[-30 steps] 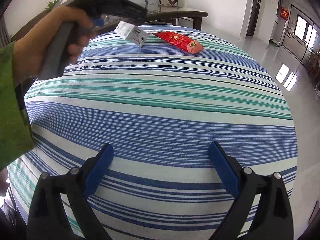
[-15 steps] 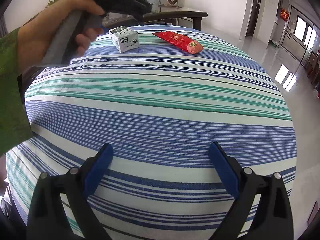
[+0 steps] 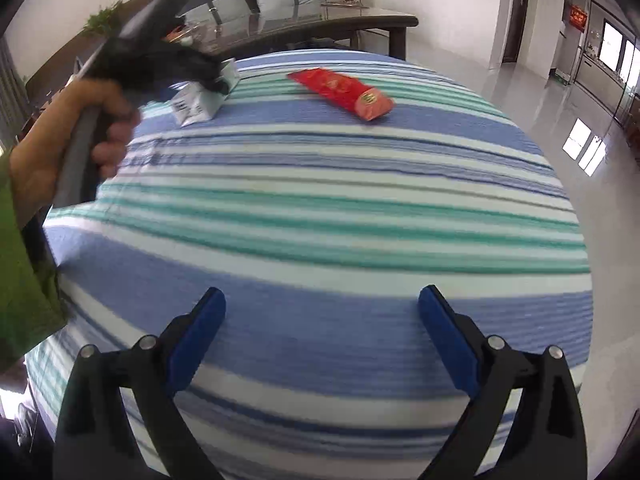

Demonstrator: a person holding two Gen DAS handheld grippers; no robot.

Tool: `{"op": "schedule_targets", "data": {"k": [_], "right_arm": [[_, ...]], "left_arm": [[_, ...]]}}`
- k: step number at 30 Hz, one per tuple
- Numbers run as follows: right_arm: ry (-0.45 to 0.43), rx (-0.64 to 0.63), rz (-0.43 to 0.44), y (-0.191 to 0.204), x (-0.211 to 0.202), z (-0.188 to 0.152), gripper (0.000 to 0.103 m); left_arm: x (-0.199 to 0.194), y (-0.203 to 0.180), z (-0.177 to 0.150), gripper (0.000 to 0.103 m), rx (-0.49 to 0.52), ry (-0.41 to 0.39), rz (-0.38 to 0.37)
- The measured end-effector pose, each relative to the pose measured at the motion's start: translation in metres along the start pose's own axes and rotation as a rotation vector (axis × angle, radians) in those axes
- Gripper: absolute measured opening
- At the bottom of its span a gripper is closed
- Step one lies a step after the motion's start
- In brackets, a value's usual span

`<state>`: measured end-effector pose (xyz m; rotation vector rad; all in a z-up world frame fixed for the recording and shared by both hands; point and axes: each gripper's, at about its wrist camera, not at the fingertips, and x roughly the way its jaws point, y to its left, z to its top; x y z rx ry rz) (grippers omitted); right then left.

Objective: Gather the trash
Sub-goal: 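Grasp the red wrapped snack with the right tool while the left tool holds the carton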

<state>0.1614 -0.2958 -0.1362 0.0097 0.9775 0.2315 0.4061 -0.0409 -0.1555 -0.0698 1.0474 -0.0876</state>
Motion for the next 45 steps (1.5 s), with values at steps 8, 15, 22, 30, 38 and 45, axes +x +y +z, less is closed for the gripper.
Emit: {"op": "schedule_targets", "data": {"k": [8,15,22,30,38,45], "right_arm": [[0.007,-0.054,-0.018,-0.032,0.065,0.111,0.094],[0.062,-0.11,0.032,-0.011,0.098,0.153,0.041],[0.087,0.016,-0.008,-0.018,0.052,0.094,0.026],[0.044,0.141,-0.03,0.016,-0.029,-0.013,0.026],[0.004,0.119,-0.096,0.054,-0.036,-0.048,0.043],[-0.004,0.096,-0.118,0.065,-0.028,-0.056,0.073]], "left_arm": [[-0.038,0.012,-0.052,0.052,0.242,0.004,-0.133],[-0.077,0.015,-0.114,0.053,0.349,0.009,-0.194],[-0.09,0.004,-0.147,0.053,0.365,-0.031,-0.202],[-0.099,-0.001,-0.176,0.054,0.337,-0.068,-0.198],[-0.097,0.004,-0.196,0.066,0.353,-0.07,-0.155],[-0.094,0.0,-0.201,0.09,0.374,-0.067,-0.119]]}}
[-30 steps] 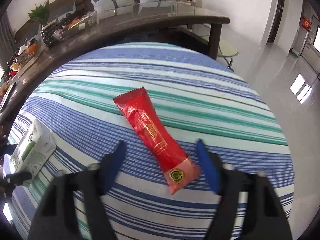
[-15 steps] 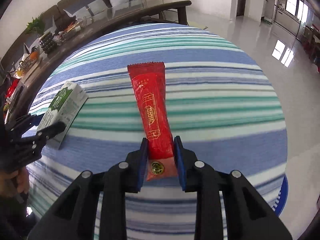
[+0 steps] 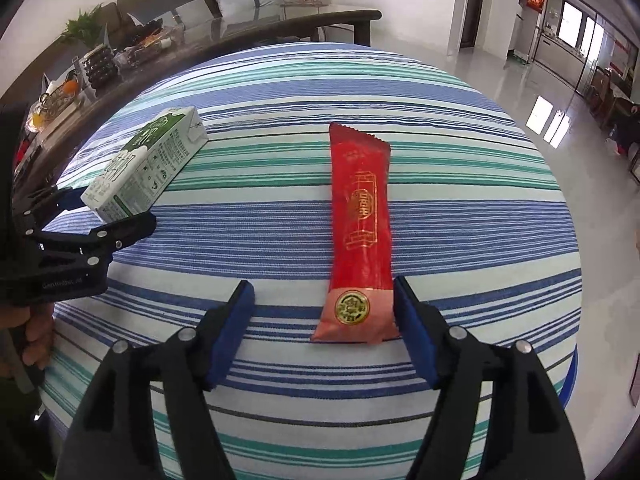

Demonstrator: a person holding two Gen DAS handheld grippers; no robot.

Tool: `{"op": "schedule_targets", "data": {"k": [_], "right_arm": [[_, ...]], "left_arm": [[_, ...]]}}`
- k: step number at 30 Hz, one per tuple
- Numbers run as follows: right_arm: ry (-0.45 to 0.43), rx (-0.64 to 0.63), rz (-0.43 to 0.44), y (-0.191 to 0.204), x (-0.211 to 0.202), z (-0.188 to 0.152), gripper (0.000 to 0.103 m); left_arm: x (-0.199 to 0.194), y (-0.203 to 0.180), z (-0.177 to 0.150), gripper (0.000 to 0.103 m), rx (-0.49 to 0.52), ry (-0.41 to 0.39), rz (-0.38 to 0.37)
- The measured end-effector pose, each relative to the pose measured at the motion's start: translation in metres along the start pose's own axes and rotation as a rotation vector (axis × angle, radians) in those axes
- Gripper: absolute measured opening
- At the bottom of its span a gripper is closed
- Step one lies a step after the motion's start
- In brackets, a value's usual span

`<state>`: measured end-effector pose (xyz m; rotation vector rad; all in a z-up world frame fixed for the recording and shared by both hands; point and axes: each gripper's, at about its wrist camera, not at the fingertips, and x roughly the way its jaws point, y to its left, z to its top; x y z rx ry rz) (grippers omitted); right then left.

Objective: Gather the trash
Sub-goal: 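Grasp the red wrapped snack with the right tool while the left tool holds the carton, then carry the carton and red snack over the wastebasket and open both tools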

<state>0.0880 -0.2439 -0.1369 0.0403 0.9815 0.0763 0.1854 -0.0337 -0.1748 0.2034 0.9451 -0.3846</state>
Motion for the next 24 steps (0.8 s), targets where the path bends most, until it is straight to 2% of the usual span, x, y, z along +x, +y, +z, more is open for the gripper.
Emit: {"op": "schedule_targets", "data": {"k": [5,9,13,16,19,21,24], "right_arm": [[-0.016,-0.006,-0.003,0.005,0.002,-0.001,0.08],[-0.017,-0.011,0.003,0.005,0.003,-0.001,0.082],[0.027,-0.016,0.037,0.002,0.002,0.003,0.082],[0.077,0.037,0.088,-0.014,-0.001,0.013,0.082],[0.095,0.067,0.109,-0.03,-0.009,0.03,0.082],[0.119,0.065,0.118,-0.034,-0.009,0.041,0.082],[0.167,0.022,0.113,-0.029,-0.002,0.054,0.079]], "left_arm": [[0.003,0.002,0.001,0.098,-0.009,0.013,0.018],[0.003,0.003,0.001,0.098,-0.011,0.015,0.015],[0.004,0.002,0.001,0.099,-0.014,0.016,0.014],[0.005,0.004,0.003,0.099,-0.01,0.026,0.003],[0.004,0.008,0.009,0.099,0.042,0.074,-0.032],[-0.003,0.016,0.015,0.098,0.039,0.05,-0.046],[-0.009,0.023,0.03,0.098,0.052,0.068,-0.137]]}}
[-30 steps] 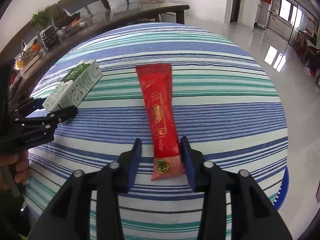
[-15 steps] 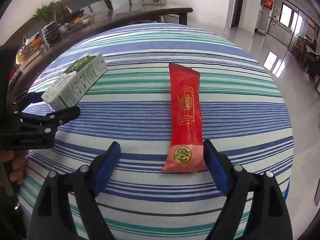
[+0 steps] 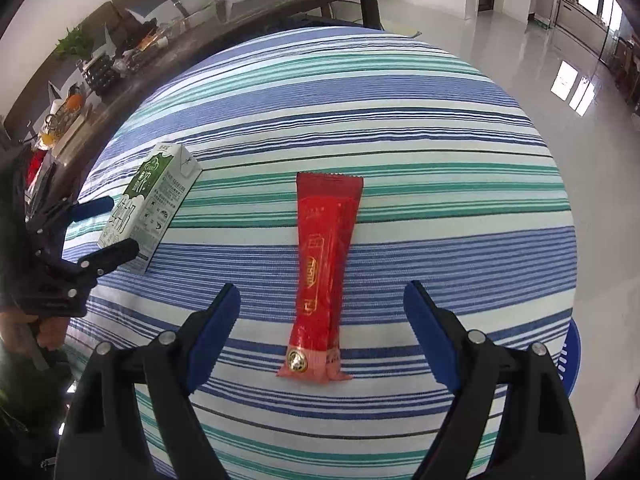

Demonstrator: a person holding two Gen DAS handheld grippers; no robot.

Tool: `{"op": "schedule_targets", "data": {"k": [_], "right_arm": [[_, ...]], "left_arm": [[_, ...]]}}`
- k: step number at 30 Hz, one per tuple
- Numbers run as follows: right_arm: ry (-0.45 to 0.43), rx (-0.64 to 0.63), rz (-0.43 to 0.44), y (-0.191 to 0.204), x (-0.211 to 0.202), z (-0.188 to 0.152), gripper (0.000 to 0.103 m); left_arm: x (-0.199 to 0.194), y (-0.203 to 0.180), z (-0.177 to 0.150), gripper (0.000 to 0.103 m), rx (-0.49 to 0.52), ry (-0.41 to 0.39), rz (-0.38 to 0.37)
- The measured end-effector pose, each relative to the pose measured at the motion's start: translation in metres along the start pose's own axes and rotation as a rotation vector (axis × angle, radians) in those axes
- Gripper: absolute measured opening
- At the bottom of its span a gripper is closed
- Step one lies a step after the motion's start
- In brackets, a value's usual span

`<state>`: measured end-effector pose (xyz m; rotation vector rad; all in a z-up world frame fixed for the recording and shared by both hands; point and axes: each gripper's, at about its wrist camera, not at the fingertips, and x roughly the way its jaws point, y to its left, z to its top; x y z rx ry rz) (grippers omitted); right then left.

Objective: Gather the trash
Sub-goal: 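Carry the carton and red snack over the wastebasket and open both tools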

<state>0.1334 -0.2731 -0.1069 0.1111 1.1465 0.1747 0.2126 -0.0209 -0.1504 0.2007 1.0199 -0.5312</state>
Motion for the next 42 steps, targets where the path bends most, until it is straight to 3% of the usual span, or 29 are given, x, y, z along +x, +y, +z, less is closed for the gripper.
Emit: {"op": "schedule_targets", "data": {"k": [2,5,7,8,10,13,21,25,28,31,35,38,42], "right_arm": [[0.029,-0.02,-0.013,0.003,0.007,0.006,0.071],[0.073,-0.022,-0.023,0.006,0.018,0.013,0.059],[0.092,-0.008,-0.024,0.005,0.021,0.015,0.046],[0.098,0.0,-0.026,0.004,0.022,0.015,0.025],[0.097,0.014,-0.024,0.0,0.02,0.014,0.017],[0.063,0.029,0.003,-0.004,0.008,0.007,0.015],[-0.084,0.157,0.103,-0.046,-0.06,-0.036,0.015],[-0.135,0.246,0.041,-0.099,-0.106,-0.082,0.015],[-0.144,0.325,-0.067,-0.147,-0.127,-0.122,0.015],[-0.15,0.439,-0.116,-0.203,-0.134,-0.16,0.015],[-0.18,0.513,-0.161,-0.263,-0.125,-0.191,0.015],[-0.18,0.583,-0.147,-0.308,-0.104,-0.209,0.015],[-0.184,0.638,-0.129,-0.353,-0.076,-0.224,0.015]], "left_arm": [[0.003,-0.001,0.01,0.098,0.021,0.021,-0.036],[0.017,0.002,0.021,0.092,0.019,0.067,-0.023],[0.024,0.004,0.024,0.076,0.007,0.097,-0.039],[0.025,0.003,0.026,0.073,0.005,0.106,-0.052],[0.025,-0.001,0.028,0.058,0.023,0.111,-0.059],[0.023,-0.009,0.03,0.052,0.05,0.101,-0.058],[-0.014,-0.064,0.027,0.051,0.093,0.04,-0.192],[-0.043,-0.129,0.018,0.051,0.176,0.005,-0.313],[-0.056,-0.196,0.011,0.051,0.244,-0.001,-0.428],[-0.055,-0.27,0.005,0.051,0.313,0.015,-0.52],[-0.028,-0.364,-0.002,0.051,0.388,0.045,-0.551],[0.018,-0.416,-0.001,0.051,0.395,0.063,-0.491],[0.09,-0.458,-0.002,0.051,0.361,0.098,-0.431]]}}
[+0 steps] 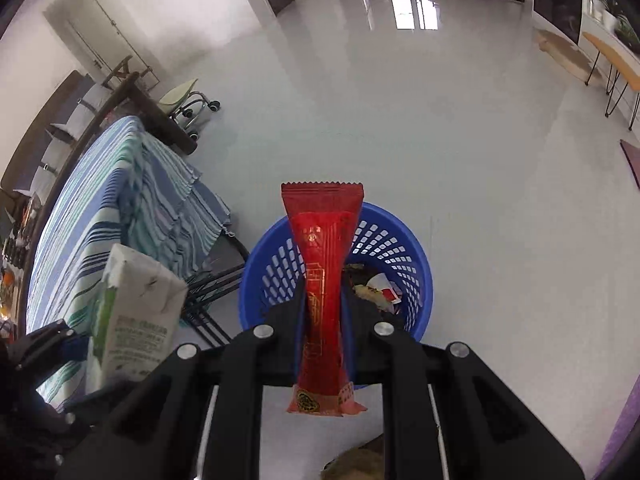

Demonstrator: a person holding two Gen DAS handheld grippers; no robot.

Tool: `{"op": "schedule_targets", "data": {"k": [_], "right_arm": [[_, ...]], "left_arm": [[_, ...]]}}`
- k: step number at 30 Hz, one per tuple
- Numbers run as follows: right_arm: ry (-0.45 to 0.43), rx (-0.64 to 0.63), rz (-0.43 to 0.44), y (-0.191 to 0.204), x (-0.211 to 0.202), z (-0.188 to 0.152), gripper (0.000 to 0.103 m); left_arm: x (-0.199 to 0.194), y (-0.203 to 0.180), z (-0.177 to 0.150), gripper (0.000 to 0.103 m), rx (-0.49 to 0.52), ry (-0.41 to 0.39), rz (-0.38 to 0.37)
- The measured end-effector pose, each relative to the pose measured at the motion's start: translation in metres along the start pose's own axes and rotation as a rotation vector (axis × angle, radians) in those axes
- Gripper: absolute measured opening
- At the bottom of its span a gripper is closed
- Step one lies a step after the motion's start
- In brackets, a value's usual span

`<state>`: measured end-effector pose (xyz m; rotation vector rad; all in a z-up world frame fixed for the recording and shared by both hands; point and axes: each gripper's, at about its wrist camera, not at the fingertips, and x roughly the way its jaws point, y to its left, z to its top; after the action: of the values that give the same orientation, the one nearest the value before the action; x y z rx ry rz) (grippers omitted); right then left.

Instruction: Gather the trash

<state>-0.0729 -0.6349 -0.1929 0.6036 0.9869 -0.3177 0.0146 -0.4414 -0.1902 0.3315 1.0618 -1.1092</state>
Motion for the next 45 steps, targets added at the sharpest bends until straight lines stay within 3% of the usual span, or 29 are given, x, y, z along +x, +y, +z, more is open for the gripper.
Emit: {"op": "schedule_targets", "data": {"k": [5,11,13,14,15,16,18,21,25,27,30,32,34,37,41,45], "right_arm": [[0.034,0.067,0.029,-0.026,0.043,0.0,0.015],[0.115,0.114,0.044,-0.051,0.093,-0.002,0.015],[0.112,0.135,0.018,-0.057,0.1,-0.006,0.037],[0.103,0.145,0.01,-0.059,0.1,-0.007,0.056],[0.089,0.153,0.003,-0.06,0.098,-0.007,0.056],[0.078,0.152,-0.007,-0.061,0.095,-0.007,0.057],[0.053,0.143,-0.025,-0.06,0.083,-0.007,0.073],[0.006,0.129,-0.043,-0.054,0.062,-0.009,0.079],[-0.052,0.071,-0.069,-0.03,0.014,-0.019,0.088],[-0.09,0.047,-0.095,-0.017,-0.013,-0.029,0.098],[-0.14,0.023,-0.141,0.004,-0.055,-0.05,0.098],[-0.227,-0.019,-0.187,0.021,-0.09,-0.07,0.098],[-0.335,-0.049,-0.23,0.037,-0.126,-0.092,0.098],[-0.464,0.004,-0.186,0.049,-0.17,-0.12,0.098],[-0.462,0.012,-0.194,0.051,-0.175,-0.13,0.098],[-0.418,0.025,-0.178,0.047,-0.165,-0.13,0.098]], "left_arm": [[0.082,0.002,0.008,0.051,-0.038,0.056,0.045],[0.14,0.014,0.01,0.055,-0.033,0.087,0.075],[0.156,0.016,0.009,0.062,-0.043,0.106,0.074],[0.161,0.019,0.006,0.067,-0.055,0.115,0.085],[0.16,0.028,0.006,0.074,-0.066,0.115,0.094],[0.157,0.03,0.005,0.075,-0.074,0.103,0.099],[0.149,0.03,0.004,0.079,-0.084,0.083,0.114],[0.122,0.026,0.004,0.086,-0.098,0.034,0.122],[0.063,0.007,-0.003,0.095,-0.097,-0.056,0.137],[0.033,-0.007,-0.007,0.098,-0.079,-0.094,0.142],[-0.007,-0.021,-0.021,0.098,-0.058,-0.128,0.129],[-0.03,-0.024,-0.031,0.098,-0.062,-0.164,0.138],[-0.053,-0.03,-0.042,0.098,-0.067,-0.205,0.201],[-0.083,-0.035,-0.055,0.098,-0.061,-0.261,0.257],[-0.104,-0.039,-0.065,0.098,-0.019,-0.338,0.25],[-0.104,-0.037,-0.066,0.098,-0.076,-0.266,0.34]]}}
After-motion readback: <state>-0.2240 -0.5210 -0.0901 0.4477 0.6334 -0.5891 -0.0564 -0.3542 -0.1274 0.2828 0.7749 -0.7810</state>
